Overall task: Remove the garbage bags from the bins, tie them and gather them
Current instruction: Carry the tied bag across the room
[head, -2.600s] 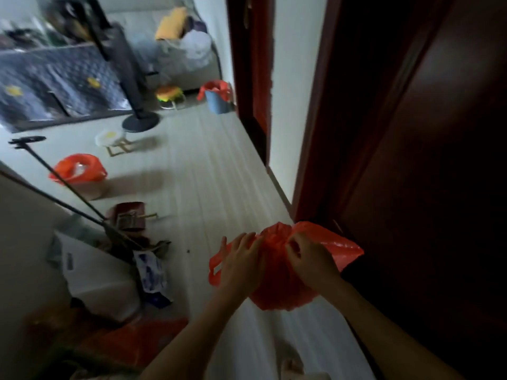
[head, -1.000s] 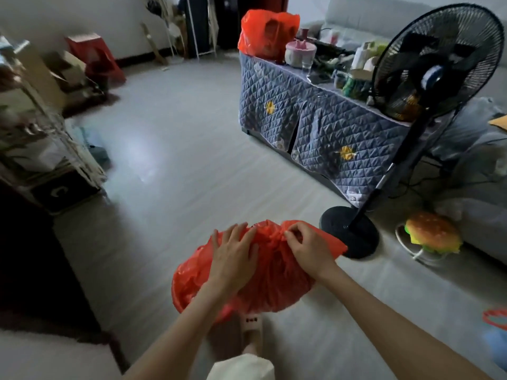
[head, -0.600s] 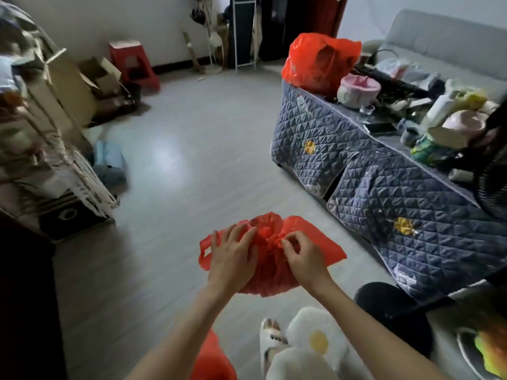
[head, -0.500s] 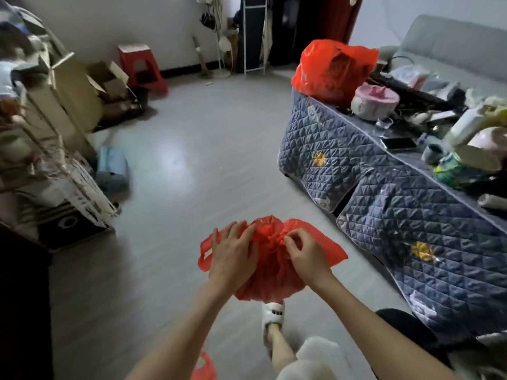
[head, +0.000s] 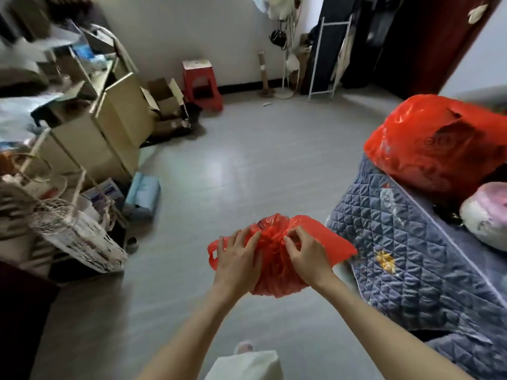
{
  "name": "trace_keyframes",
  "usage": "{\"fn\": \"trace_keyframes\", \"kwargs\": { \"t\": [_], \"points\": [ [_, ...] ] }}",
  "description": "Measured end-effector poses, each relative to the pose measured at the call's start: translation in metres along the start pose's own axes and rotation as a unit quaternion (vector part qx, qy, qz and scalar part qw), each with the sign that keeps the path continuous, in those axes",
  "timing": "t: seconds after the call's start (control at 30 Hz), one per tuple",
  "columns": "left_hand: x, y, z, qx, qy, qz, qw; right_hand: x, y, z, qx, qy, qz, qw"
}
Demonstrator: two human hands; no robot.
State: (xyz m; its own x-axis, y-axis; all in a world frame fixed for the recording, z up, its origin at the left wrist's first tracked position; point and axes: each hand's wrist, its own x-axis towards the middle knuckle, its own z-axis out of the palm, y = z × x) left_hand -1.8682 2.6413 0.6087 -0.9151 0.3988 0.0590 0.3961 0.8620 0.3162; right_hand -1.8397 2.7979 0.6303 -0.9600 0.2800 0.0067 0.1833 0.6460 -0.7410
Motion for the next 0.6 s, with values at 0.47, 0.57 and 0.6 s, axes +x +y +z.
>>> {"fn": "trace_keyframes", "kwargs": {
  "t": [0.47, 0.57, 0.6],
  "points": [
    [0.499, -0.001, 0.042, 0.006, 0.004, 0.007, 1.000, 0.483, 0.063, -0.049, -0.062, 0.001, -0.034, 0.997],
    [0.593, 0.011, 0.051, 0.009, 0.022, 0.035, 0.999, 0.568, 0.081, -0.065, -0.053, 0.019, -0.004, 0.998],
    [0.632, 0.016, 0.057, 0.003, 0.016, 0.038, 0.999, 0.605, 0.092, -0.069, -0.047, 0.025, 0.003, 0.999]
  ]
}}
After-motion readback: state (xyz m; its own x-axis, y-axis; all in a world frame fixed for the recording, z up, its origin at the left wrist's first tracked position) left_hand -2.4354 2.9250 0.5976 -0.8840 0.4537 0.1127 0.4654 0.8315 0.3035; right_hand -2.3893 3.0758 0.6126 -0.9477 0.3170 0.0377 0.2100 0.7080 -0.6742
